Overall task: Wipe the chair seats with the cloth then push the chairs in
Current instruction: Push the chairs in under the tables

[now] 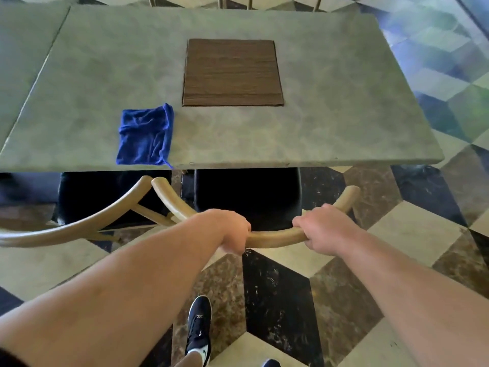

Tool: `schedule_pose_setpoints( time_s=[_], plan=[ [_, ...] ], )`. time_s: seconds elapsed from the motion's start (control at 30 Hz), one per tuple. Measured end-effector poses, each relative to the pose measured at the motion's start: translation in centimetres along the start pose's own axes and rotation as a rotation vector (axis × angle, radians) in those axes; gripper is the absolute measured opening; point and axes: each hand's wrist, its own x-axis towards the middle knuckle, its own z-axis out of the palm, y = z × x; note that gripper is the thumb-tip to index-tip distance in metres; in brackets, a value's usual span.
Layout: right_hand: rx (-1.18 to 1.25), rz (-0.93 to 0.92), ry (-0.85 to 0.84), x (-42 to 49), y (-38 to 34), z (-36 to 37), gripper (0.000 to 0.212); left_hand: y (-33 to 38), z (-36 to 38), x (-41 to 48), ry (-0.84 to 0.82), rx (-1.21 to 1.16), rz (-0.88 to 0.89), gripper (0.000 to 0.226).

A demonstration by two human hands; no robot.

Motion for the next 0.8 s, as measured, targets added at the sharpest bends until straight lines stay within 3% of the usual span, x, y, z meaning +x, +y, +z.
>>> schedule_pose_setpoints(
  time_s=[0.27,0.4,0.57,0.7,0.8],
  plan=[
    [-0.081,-0.05,-0.023,4.3,1.0,-1.3,0.038,-2.9,-1.5,2.4,-0.011,-0.01,0.01,0.029],
    [-0.049,-0.003,-0.015,4.0,-0.2,-1.2,0.015,-3.4,-0.9,1.8,0.037,-0.013,0.002,0.025],
    [-0.011,0.029,-0.044,4.5,-2.3,-1.6,0.013,-6.5,1.0,-0.6,0.241,-0.005,-0.001,0.03],
    [0.015,0.076,-0.042,4.8,-4.7,-1.4,0.015,-13.6,3.9,-4.6,0.515,0.085,-0.065,0.066],
    [0.003,0.137,-0.062,4.9,-5.8,-1.4,0.021,-20.0,6.5,-8.5,0.715,0.036,-0.261,0.084]
  ],
)
